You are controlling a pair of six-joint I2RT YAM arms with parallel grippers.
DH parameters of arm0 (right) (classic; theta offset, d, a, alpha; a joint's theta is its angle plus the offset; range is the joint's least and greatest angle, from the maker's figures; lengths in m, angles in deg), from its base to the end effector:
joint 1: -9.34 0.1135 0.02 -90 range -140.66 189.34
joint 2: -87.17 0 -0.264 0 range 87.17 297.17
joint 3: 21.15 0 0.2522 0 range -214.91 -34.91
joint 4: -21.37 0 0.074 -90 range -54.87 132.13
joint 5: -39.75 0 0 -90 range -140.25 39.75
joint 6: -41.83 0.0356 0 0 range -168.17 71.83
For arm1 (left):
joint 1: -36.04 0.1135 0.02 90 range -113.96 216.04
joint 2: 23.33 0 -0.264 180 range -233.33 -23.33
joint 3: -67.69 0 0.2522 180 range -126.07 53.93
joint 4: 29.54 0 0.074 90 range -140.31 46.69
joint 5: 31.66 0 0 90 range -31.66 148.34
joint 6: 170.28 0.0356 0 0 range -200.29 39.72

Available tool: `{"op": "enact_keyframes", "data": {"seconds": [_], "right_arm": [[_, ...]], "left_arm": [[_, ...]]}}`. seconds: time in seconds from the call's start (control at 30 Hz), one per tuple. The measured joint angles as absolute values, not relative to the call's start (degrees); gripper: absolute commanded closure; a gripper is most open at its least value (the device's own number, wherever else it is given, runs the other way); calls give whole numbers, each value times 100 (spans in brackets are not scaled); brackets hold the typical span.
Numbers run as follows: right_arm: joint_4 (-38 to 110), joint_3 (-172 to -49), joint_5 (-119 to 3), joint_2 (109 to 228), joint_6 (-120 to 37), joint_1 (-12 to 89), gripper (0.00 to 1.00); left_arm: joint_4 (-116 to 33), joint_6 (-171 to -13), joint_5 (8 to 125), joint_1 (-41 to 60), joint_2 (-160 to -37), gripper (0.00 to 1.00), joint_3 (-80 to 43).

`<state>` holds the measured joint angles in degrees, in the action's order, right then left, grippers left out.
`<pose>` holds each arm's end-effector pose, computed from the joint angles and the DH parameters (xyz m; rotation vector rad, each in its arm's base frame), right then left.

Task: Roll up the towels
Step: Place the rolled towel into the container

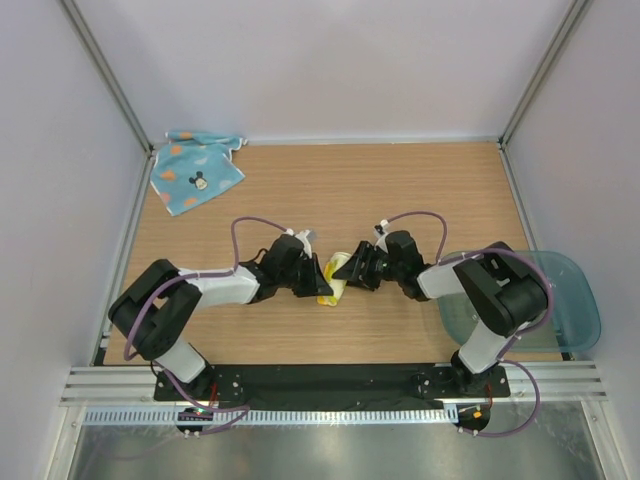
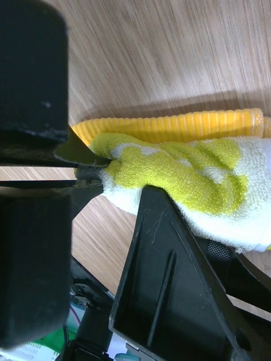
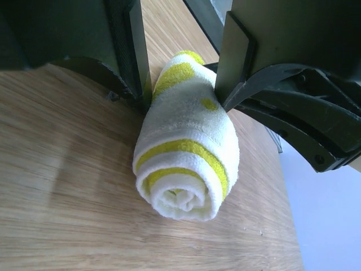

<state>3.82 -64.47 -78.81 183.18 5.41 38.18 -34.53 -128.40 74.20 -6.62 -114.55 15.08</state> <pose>0.2428 0.1531 0.1149 0.2058 2.4276 1.2884 0.2148 -0.2112 0.1454 0.0308 2.5716 -1.0344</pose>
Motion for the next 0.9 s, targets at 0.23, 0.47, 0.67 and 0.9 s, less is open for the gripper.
{"op": "enact_keyframes", "data": {"seconds": [0.23, 0.47, 0.67, 0.9], "right_arm": [[-22, -6465, -7852, 18571, 600, 3936, 66], [179, -6732, -7713, 18659, 528, 4161, 90], [931, -7169, -7765, 18560, 211, 4303, 99], [3173, -7969, -7273, 17185, -615, 4167, 99]], "left_arm": [[-3320, -12939, 7636, -526, -11459, 100, 1609], [-3654, -12808, 7529, -502, -11260, 78, 1615], [-4780, -12464, 7155, -513, -10641, 65, 1552], [-6185, -12137, 6786, -520, -9807, 62, 1309]]}}
